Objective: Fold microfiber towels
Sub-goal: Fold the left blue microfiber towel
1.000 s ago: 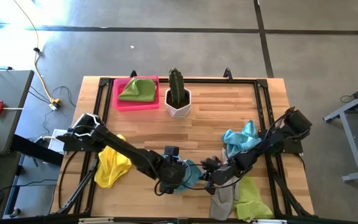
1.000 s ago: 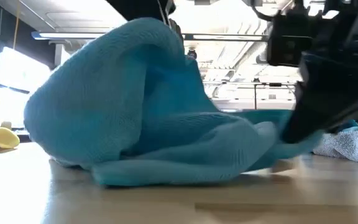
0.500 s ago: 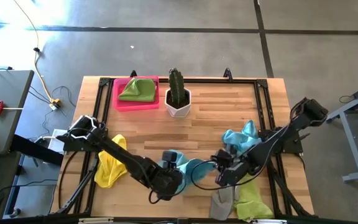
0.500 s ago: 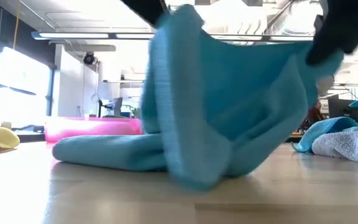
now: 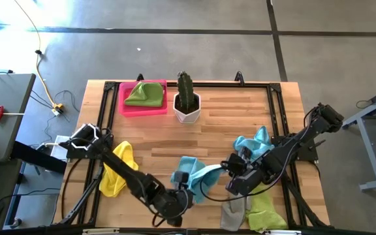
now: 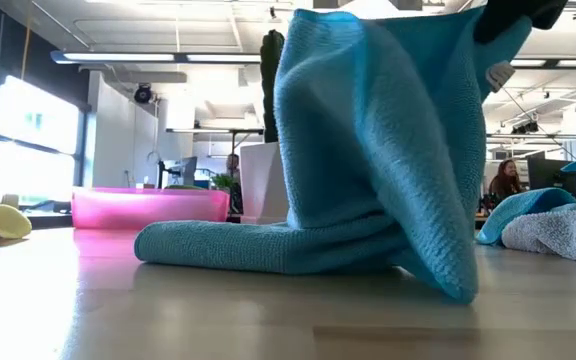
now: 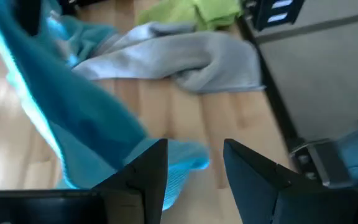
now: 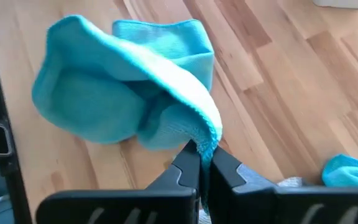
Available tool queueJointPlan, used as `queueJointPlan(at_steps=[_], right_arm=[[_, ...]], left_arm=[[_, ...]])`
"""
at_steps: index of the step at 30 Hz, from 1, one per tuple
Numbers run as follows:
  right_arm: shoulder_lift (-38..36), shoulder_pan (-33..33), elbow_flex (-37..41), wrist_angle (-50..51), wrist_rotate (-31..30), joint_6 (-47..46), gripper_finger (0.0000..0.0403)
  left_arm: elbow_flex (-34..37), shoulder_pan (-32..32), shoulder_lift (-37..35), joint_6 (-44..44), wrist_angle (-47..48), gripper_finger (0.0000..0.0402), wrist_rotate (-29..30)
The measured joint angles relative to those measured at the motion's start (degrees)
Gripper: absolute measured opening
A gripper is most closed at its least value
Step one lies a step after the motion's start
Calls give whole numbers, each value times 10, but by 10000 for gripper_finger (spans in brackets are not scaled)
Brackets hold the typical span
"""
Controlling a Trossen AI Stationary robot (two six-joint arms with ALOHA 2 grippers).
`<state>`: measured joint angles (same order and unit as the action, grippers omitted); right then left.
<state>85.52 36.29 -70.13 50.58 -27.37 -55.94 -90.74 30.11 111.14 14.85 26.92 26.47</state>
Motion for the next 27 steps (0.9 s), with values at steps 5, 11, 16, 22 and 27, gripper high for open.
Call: queueJointPlan(at_steps=[5, 11, 16, 22, 27], right_arm=[[0, 0, 0, 0, -11, 5, 0], [0, 0, 3, 4, -12, 5, 0], [0, 0, 16, 13, -11, -7, 0], [0, 0, 18, 27, -12, -27, 0], [0, 0, 18, 29, -12, -32, 0]], left_arm=[[0, 9, 22, 37, -21, 145, 23], [0, 6, 67, 111, -6, 145, 27], [0, 9, 76, 190, 41, 145, 31], [0, 27, 76, 231, 77, 145, 46], [0, 50, 76, 285, 132, 145, 95]])
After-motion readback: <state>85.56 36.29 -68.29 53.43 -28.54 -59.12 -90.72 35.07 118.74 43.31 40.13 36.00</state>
